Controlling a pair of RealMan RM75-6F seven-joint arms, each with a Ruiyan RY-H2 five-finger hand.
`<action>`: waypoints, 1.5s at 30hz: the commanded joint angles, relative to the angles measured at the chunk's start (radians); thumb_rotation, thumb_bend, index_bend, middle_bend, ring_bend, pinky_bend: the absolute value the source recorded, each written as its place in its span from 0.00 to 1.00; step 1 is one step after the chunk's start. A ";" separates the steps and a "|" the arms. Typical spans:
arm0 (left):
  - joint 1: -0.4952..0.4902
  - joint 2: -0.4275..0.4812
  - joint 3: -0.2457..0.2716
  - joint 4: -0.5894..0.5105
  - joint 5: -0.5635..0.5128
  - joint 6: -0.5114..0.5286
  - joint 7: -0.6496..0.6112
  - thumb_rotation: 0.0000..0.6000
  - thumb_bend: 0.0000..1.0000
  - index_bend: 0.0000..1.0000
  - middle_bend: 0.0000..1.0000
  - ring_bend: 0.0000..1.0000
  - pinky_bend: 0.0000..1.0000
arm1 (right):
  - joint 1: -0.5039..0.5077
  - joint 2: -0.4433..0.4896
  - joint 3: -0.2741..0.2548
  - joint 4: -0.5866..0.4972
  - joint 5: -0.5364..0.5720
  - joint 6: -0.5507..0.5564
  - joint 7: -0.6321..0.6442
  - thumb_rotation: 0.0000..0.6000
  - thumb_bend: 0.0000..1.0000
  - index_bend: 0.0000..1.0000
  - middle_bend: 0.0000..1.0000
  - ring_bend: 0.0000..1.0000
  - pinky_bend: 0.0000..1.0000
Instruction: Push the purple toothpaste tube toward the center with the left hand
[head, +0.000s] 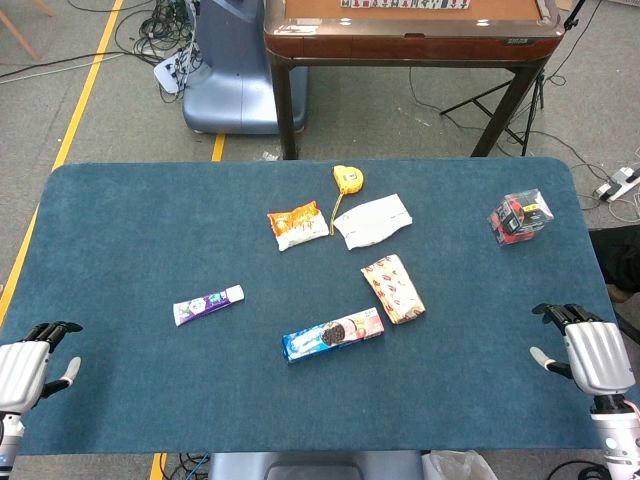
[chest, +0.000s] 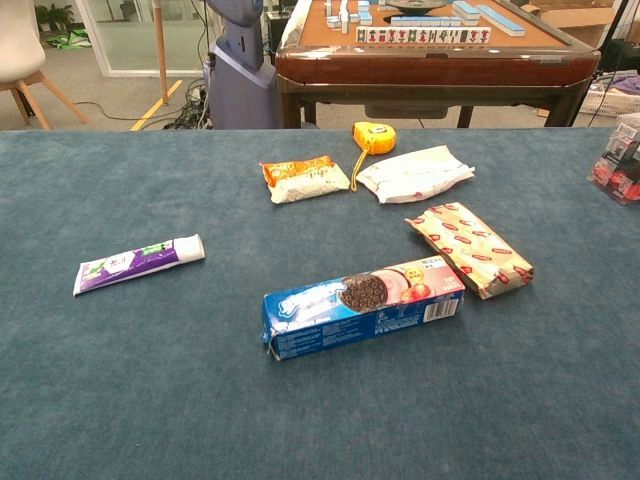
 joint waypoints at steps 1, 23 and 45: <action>0.003 -0.001 -0.001 0.000 -0.004 0.003 -0.001 1.00 0.35 0.32 0.33 0.27 0.53 | 0.005 -0.003 -0.004 -0.001 -0.015 0.001 -0.003 1.00 0.13 0.38 0.46 0.37 0.58; -0.109 -0.082 -0.082 0.087 0.032 -0.037 0.040 1.00 0.08 0.09 0.12 0.15 0.42 | 0.012 0.017 0.014 -0.004 0.014 -0.005 0.039 1.00 0.13 0.38 0.46 0.37 0.57; -0.330 -0.264 -0.071 0.458 0.119 -0.227 -0.098 1.00 0.03 0.00 0.00 0.00 0.03 | 0.025 0.021 0.037 0.021 0.076 -0.046 0.075 1.00 0.13 0.38 0.46 0.37 0.57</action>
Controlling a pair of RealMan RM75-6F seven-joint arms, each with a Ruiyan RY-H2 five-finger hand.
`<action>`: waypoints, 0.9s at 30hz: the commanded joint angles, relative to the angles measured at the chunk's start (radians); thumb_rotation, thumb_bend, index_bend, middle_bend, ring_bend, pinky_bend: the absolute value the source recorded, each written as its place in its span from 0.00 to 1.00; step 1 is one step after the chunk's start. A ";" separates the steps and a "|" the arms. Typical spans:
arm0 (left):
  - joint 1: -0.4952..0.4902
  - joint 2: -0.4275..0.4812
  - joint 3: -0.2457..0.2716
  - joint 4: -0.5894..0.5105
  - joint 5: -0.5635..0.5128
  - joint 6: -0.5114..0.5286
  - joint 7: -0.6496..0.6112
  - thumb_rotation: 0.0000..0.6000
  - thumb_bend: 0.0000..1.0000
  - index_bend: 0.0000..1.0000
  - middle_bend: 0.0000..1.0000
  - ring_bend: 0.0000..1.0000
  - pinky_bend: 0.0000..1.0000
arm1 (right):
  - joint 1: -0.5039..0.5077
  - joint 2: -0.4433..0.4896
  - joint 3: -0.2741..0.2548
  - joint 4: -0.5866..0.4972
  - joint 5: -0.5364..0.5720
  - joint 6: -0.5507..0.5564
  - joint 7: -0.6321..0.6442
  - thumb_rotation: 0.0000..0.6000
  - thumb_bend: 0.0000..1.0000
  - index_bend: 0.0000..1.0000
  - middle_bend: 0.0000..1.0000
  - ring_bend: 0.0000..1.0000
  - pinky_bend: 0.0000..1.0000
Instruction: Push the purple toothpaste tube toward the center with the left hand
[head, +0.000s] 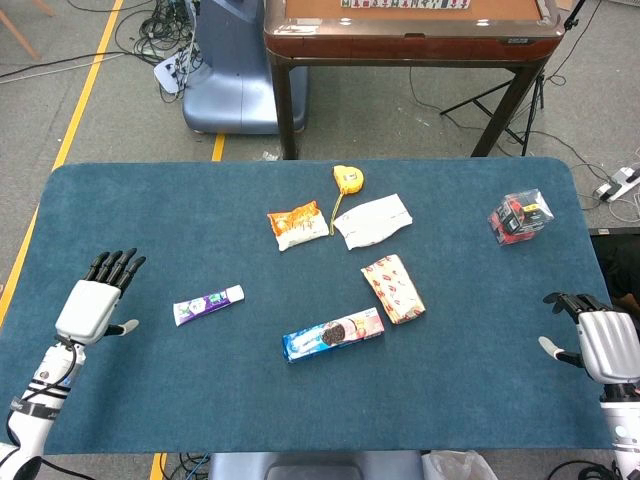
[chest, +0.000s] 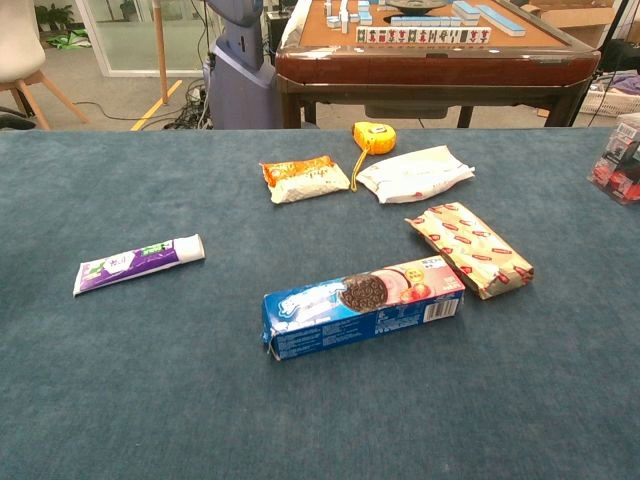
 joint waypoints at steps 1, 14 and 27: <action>-0.043 -0.043 0.017 0.080 0.025 -0.040 -0.046 1.00 0.03 0.00 0.00 0.00 0.03 | 0.005 -0.001 0.004 0.006 0.011 -0.012 0.005 1.00 0.13 0.38 0.46 0.37 0.57; -0.127 -0.142 0.057 0.253 0.047 -0.128 -0.114 1.00 0.03 0.00 0.00 0.00 0.03 | 0.020 -0.004 0.007 0.021 0.033 -0.051 0.022 1.00 0.13 0.38 0.46 0.37 0.57; -0.160 -0.216 0.077 0.349 0.022 -0.188 -0.129 1.00 0.03 0.00 0.00 0.00 0.03 | 0.023 -0.001 0.000 0.019 0.025 -0.057 0.033 1.00 0.13 0.38 0.46 0.37 0.57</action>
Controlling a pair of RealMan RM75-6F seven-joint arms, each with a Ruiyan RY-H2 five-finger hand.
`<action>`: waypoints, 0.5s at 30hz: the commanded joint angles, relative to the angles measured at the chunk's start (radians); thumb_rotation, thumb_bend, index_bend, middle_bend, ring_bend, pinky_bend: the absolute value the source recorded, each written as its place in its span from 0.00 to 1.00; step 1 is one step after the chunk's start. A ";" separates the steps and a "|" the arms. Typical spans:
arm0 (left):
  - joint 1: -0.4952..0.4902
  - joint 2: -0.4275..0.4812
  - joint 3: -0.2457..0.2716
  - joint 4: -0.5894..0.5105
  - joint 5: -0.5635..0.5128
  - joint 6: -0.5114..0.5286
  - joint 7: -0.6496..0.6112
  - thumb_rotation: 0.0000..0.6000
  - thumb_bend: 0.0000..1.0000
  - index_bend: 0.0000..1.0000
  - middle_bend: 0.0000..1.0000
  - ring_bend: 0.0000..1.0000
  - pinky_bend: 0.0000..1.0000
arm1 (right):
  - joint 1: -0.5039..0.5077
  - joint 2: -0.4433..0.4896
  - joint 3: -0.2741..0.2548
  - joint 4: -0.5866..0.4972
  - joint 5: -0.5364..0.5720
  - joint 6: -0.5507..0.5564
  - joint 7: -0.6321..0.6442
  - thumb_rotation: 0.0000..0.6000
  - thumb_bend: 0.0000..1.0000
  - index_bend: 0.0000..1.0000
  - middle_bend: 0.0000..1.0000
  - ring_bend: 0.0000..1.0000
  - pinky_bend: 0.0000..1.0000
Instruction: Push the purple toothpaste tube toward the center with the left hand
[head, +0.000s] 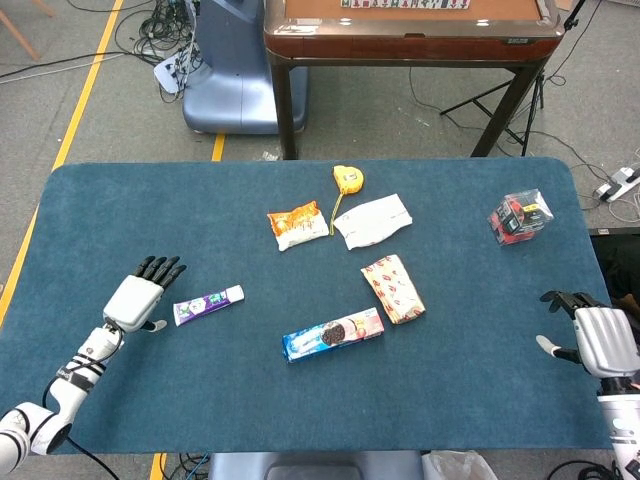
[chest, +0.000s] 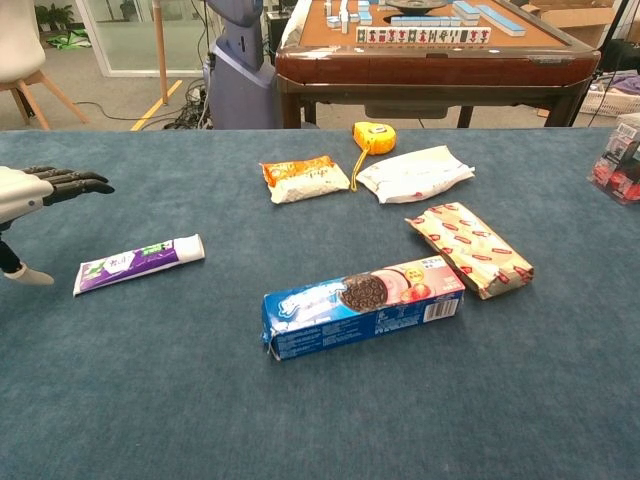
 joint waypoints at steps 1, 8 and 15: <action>-0.012 -0.017 0.000 0.025 -0.014 -0.021 -0.005 1.00 0.03 0.00 0.00 0.00 0.03 | 0.001 0.000 -0.001 0.001 0.000 -0.002 -0.001 1.00 0.13 0.38 0.46 0.37 0.57; -0.026 -0.039 0.007 0.067 -0.020 -0.033 -0.021 1.00 0.03 0.00 0.00 0.00 0.03 | 0.004 -0.004 -0.001 0.004 0.004 -0.008 -0.006 1.00 0.13 0.38 0.46 0.37 0.57; -0.033 -0.049 0.018 0.091 -0.021 -0.040 -0.036 1.00 0.03 0.00 0.00 0.00 0.03 | 0.006 -0.004 -0.004 0.001 0.004 -0.013 -0.009 1.00 0.13 0.38 0.46 0.37 0.57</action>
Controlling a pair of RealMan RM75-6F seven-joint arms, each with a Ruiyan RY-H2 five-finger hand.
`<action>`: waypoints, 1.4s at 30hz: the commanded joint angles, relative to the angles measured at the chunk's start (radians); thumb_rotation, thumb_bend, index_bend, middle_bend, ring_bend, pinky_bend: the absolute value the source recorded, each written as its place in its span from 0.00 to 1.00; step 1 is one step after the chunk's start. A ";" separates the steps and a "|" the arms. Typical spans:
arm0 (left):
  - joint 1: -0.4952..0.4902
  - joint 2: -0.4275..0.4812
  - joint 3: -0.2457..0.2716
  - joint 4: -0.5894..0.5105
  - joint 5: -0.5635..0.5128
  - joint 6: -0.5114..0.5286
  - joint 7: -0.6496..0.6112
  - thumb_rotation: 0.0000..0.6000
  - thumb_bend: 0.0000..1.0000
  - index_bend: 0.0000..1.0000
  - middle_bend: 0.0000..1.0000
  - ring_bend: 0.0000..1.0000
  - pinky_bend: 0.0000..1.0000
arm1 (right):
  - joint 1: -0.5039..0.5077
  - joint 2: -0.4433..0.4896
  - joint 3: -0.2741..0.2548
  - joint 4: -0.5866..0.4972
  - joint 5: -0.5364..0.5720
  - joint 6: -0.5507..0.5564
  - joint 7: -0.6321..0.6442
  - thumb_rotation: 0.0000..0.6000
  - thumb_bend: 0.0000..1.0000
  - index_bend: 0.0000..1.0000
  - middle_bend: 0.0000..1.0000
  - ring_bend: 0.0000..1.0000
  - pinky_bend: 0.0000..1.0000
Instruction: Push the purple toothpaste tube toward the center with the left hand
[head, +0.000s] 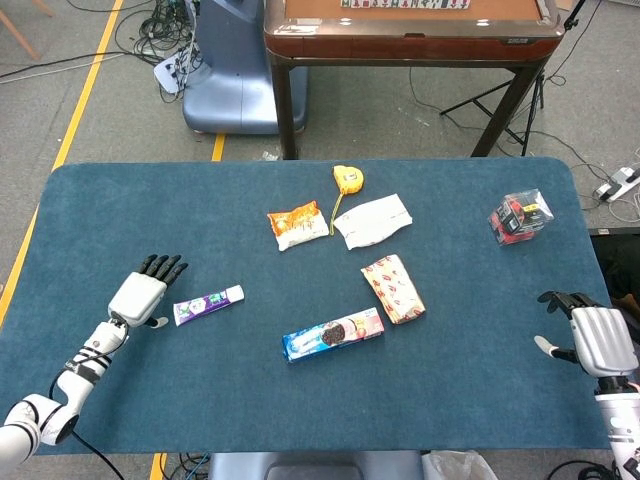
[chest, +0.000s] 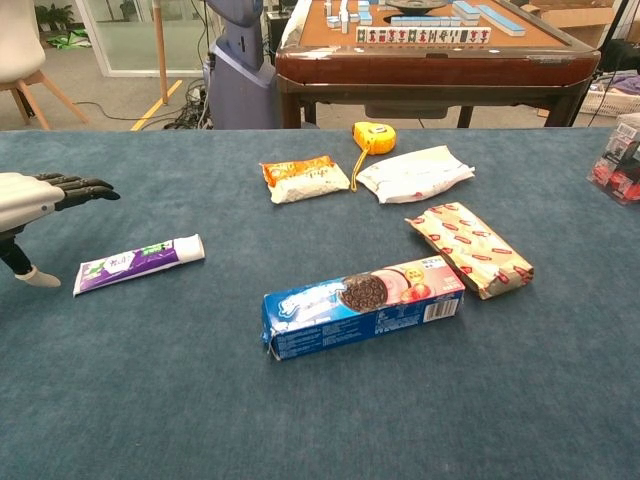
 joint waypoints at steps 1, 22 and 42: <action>-0.001 -0.002 0.001 0.001 -0.003 0.000 -0.004 1.00 0.03 0.00 0.00 0.00 0.03 | -0.001 0.000 0.000 -0.001 0.000 0.002 0.001 1.00 0.13 0.38 0.46 0.37 0.57; -0.024 -0.021 -0.006 -0.006 -0.042 -0.034 0.044 1.00 0.03 0.00 0.00 0.00 0.03 | -0.001 0.003 -0.002 0.000 0.001 0.002 0.007 1.00 0.13 0.38 0.46 0.37 0.56; -0.064 -0.042 -0.018 -0.039 -0.057 -0.059 0.095 1.00 0.03 0.00 0.00 0.00 0.03 | -0.009 0.018 0.001 -0.003 0.003 0.014 0.029 1.00 0.13 0.38 0.46 0.38 0.56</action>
